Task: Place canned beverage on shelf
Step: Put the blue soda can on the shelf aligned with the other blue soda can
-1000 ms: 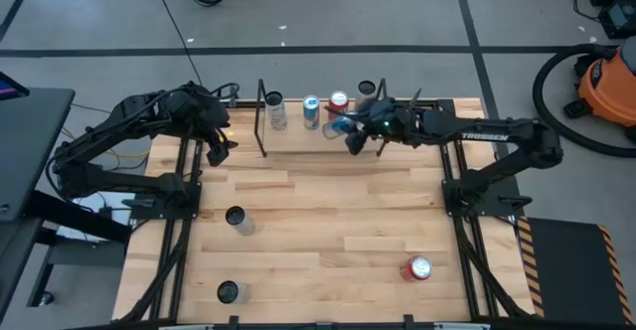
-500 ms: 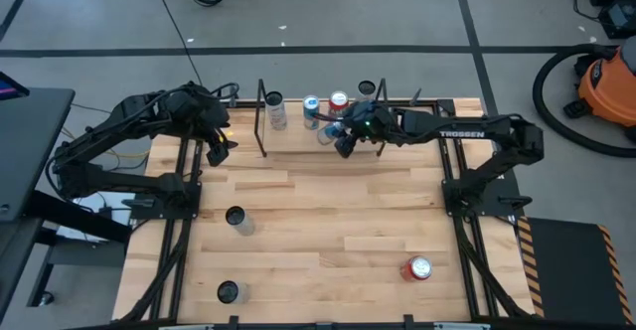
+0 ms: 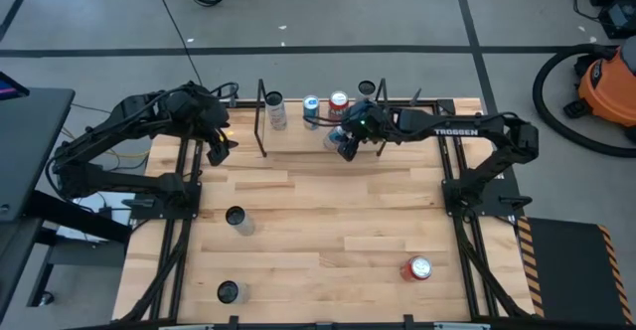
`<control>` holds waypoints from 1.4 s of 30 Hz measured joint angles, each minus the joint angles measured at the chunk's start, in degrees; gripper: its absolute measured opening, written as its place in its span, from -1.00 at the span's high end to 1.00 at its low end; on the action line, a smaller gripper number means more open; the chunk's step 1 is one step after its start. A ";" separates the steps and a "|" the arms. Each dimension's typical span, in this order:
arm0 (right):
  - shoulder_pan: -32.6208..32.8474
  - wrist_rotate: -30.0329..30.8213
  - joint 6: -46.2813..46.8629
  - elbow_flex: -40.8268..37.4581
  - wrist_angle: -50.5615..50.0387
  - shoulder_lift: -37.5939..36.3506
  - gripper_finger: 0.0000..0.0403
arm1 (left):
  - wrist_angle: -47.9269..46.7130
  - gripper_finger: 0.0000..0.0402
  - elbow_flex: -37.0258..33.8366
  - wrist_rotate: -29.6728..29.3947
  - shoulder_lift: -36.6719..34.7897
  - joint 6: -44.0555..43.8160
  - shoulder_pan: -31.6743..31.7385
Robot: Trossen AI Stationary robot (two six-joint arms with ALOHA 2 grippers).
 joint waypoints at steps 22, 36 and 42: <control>-1.94 -0.52 -5.86 0.00 -0.24 0.35 -0.36 | 0.07 -0.49 0.00 -0.02 0.00 0.00 0.11; -2.88 -0.47 -5.84 0.00 -0.30 0.35 -0.41 | 0.05 -0.49 0.00 0.00 0.00 0.04 0.11; -3.64 -1.97 -5.40 0.00 -0.74 0.35 -0.42 | 0.05 -0.49 0.00 -0.02 0.00 0.07 0.11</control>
